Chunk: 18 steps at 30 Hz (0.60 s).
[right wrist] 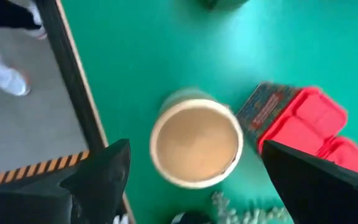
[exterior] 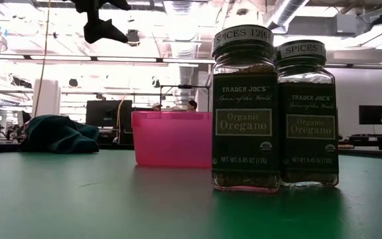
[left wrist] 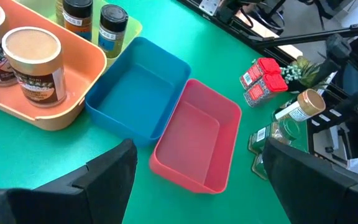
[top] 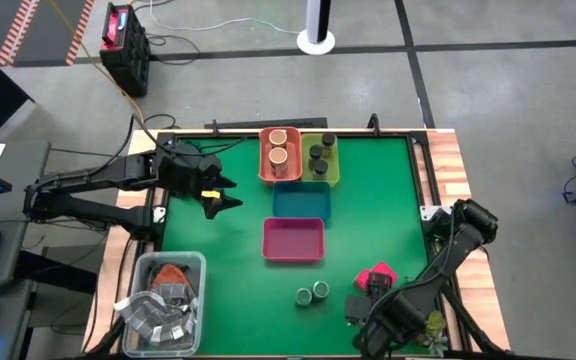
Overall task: Sort spices by type
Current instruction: Put the gold seasoning bottle into the orange bin
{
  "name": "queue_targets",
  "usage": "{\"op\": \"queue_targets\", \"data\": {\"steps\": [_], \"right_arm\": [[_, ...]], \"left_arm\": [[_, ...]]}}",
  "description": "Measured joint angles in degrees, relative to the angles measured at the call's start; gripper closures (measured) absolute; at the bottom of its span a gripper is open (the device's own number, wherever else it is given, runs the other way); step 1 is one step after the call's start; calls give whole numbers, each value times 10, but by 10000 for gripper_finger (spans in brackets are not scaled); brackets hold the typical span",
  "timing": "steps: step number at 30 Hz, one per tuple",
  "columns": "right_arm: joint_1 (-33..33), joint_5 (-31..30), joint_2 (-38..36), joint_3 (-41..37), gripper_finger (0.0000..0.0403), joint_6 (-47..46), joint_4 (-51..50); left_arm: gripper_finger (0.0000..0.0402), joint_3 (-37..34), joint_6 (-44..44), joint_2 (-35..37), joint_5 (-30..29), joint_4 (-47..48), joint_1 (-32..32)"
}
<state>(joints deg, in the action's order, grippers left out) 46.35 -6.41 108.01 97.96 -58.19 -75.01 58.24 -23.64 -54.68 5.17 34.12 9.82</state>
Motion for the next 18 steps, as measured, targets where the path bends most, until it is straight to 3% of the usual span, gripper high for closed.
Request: {"op": "queue_targets", "data": {"steps": [4, 18], "right_arm": [[3, 52, 0, 0, 3, -3, 4], [20, 73, 16, -3, 3, -4, 3]], "left_arm": [[72, 0, 0, 0, 0, 0, 0], [72, 0, 3, 0, 3, 0, 0]]}}
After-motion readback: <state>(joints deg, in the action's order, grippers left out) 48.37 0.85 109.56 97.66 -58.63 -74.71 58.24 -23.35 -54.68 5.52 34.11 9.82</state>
